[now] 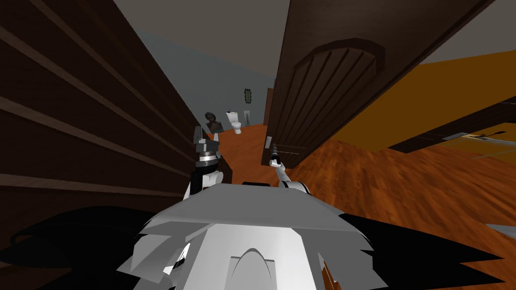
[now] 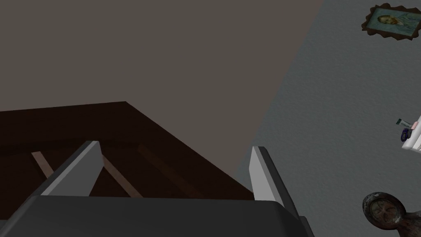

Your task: Push the door open

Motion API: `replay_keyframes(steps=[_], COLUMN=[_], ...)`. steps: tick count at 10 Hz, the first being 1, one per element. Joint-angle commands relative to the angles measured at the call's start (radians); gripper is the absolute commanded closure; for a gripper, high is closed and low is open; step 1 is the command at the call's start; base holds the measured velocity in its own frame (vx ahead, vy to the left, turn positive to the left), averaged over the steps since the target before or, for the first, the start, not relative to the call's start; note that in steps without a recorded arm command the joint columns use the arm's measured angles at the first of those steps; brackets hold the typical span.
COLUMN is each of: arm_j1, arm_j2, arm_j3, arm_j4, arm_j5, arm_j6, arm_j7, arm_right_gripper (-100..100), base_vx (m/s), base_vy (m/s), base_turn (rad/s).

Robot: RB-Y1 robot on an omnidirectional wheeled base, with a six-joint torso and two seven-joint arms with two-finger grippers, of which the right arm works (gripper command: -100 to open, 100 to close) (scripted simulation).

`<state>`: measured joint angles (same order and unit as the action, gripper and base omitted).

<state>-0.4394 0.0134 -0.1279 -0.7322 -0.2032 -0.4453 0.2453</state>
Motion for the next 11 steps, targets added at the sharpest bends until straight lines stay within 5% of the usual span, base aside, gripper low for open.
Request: replay_keyframes(steps=[1, 4, 6, 9, 10, 11], arm_j1=[0.006, 0.007, 0.007, 0.008, 0.004, 0.004], arm_j2=[-0.015, -0.033, -0.022, 0.025, 0.014, 0.014], arm_j3=[-0.002, -0.009, -0.013, -0.018, -0.016, -0.016], arm_j4=[-0.007, -0.005, -0.003, -0.001, 0.009, 0.009], arm_j5=[0.001, 0.000, -0.001, -0.001, -0.001, -0.001], arm_j6=[0.000, -0.007, -0.011, -0.017, -0.021, -0.021], arm_j7=[0.004, 0.010, 0.014, 0.019, 0.014, 0.014], arm_right_gripper=[-100, -100, -100, -100, -100, 100], base_vx=[0.151, 0.222, 0.196, 0.190, 0.056, 0.000], base_vy=[-0.103, -0.034, 0.059, 0.086, 0.028, 0.000], base_turn=[0.015, 0.026, 0.022, 0.022, 0.003, 0.000])
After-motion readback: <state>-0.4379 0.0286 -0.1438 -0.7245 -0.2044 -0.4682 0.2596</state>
